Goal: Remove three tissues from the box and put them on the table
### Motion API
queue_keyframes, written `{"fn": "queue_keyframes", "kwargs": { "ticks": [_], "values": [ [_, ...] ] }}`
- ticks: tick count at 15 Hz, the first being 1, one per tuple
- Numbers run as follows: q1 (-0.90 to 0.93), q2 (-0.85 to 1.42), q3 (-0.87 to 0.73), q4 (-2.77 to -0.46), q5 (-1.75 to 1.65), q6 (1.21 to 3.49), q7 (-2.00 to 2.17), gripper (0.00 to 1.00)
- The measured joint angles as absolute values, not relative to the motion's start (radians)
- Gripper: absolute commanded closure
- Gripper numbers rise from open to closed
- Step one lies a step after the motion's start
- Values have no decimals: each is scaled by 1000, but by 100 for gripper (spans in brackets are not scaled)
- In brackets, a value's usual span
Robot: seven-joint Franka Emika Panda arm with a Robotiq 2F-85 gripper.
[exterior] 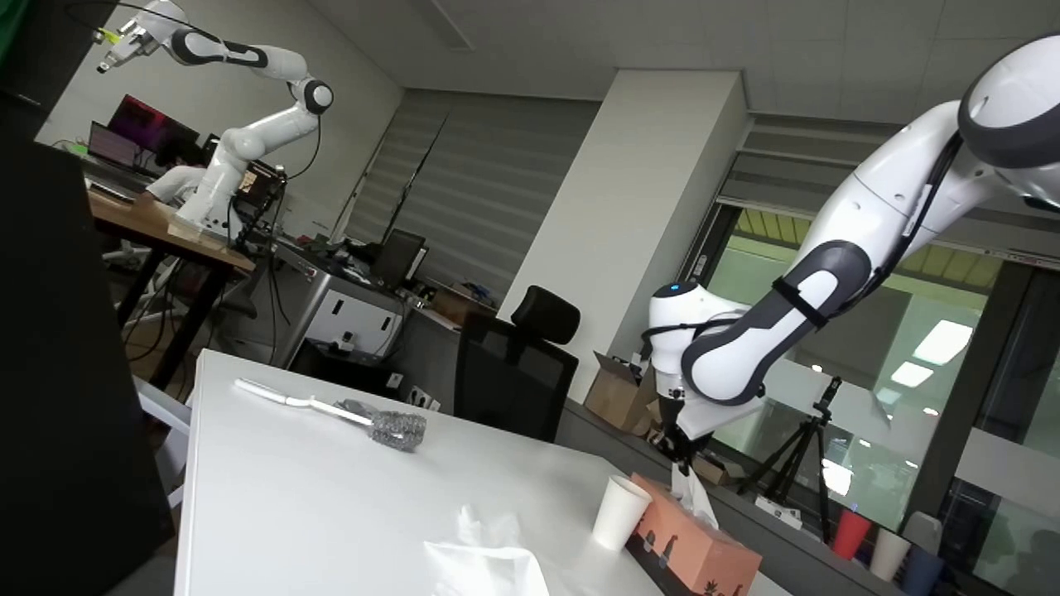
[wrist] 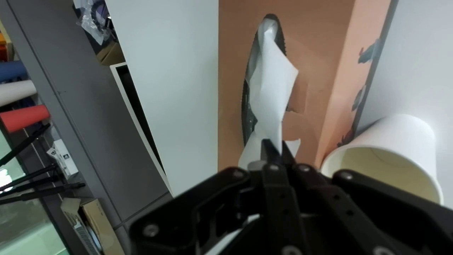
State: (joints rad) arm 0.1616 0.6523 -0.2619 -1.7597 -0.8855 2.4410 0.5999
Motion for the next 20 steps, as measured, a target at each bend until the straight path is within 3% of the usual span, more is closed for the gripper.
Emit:
{"fn": "queue_keyframes", "kwargs": {
  "ticks": [14, 20],
  "values": [
    [253, 577, -116, -1688, -819, 2320, 599, 100],
    [326, 645, -7, -1718, -819, 2317, 561, 100]
  ]
}}
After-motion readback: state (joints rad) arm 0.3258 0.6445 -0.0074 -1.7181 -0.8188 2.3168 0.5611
